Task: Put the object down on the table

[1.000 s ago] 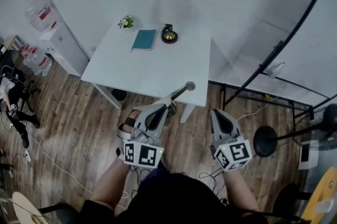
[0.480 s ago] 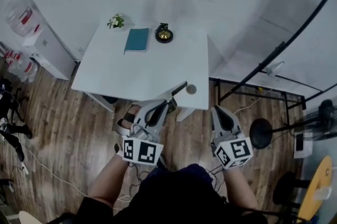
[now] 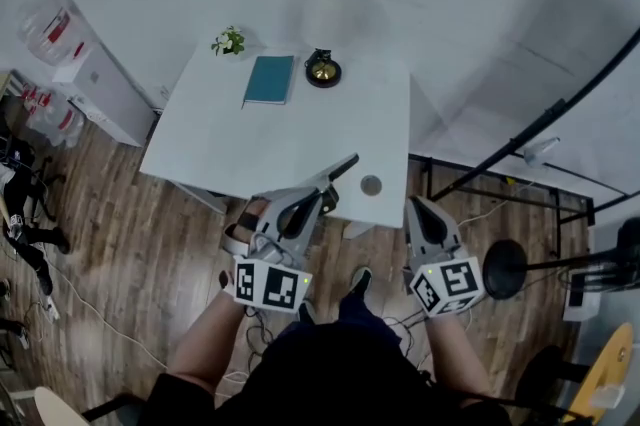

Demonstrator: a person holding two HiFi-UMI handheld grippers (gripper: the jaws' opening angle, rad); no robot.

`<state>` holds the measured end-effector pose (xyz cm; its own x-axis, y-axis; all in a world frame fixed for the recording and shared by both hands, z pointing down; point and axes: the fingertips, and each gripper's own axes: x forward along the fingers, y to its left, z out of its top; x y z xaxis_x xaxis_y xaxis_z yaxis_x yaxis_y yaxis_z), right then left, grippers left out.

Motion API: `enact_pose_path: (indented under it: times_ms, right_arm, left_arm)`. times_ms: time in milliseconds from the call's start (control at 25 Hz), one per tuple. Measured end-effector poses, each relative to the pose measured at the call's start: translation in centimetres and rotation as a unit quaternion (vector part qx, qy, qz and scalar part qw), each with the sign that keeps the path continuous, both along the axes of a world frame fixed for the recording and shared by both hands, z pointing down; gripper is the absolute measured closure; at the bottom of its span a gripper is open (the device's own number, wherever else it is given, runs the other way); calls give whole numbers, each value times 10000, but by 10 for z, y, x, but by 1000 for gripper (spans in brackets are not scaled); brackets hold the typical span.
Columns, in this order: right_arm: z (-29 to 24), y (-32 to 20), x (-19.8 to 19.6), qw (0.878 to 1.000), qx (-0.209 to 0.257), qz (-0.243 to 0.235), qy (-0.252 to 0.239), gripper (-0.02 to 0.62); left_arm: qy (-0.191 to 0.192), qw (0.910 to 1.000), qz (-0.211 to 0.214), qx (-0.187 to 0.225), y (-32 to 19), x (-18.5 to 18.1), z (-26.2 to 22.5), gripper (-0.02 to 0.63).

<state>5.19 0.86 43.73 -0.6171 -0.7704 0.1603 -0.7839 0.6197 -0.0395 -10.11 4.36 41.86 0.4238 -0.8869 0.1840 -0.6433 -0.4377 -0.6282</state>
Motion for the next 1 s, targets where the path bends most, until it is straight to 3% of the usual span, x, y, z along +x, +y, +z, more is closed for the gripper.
enact_pose_path:
  times_ms: [200,640,1000]
  right_arm:
    - [-10,-50,9,9992,94,-345,-178,591]
    - [-14,-133,50,9960,89,-786,-405,591]
    - [2,-174,78,9970,-88,-625,-455,591]
  left_arm:
    - [-240,9995,-212,36,-38,20,-11,594]
    - [-344,9960,-801,-195,-114,50,-9,594]
    - [-564,9945,-793,-395,-156,58,12,594]
